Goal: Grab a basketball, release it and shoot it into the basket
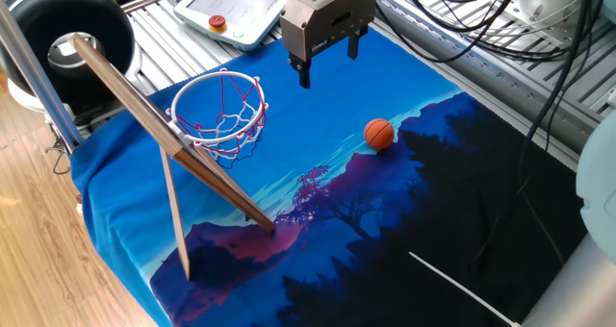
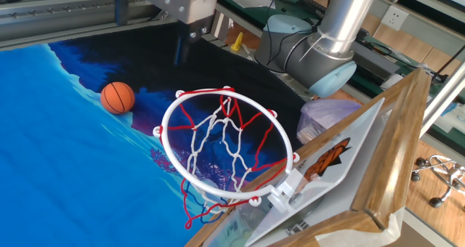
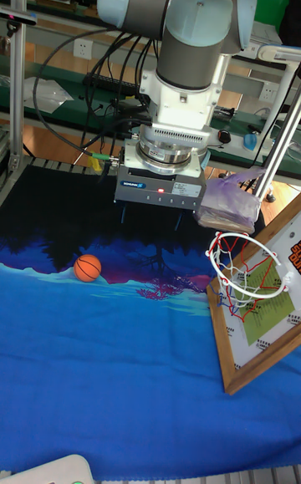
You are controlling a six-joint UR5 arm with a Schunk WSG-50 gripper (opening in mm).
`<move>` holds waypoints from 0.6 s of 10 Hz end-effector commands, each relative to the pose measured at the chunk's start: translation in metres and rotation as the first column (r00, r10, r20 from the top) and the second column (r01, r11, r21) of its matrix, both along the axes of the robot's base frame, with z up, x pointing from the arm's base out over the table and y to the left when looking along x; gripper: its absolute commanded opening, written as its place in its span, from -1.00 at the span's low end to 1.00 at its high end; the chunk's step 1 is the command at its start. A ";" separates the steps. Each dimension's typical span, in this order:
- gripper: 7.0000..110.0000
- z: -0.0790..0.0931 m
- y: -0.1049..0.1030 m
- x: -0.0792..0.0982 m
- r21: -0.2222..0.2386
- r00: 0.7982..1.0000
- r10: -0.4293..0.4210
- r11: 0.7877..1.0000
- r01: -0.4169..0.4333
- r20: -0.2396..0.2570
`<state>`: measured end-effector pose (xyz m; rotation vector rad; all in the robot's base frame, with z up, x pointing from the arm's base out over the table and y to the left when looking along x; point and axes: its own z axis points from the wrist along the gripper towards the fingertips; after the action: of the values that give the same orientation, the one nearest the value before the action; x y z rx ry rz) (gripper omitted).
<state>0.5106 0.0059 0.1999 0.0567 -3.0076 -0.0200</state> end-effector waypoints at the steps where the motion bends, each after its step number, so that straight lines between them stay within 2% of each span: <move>1: -1.00 0.002 0.002 -0.006 0.008 1.000 0.004 1.000 -0.004 -0.024; 6: -1.00 0.000 -0.002 -0.004 -0.001 1.000 0.015 1.000 -0.015 -0.017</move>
<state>0.5050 0.0037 0.1997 0.0698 -2.9849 -0.0075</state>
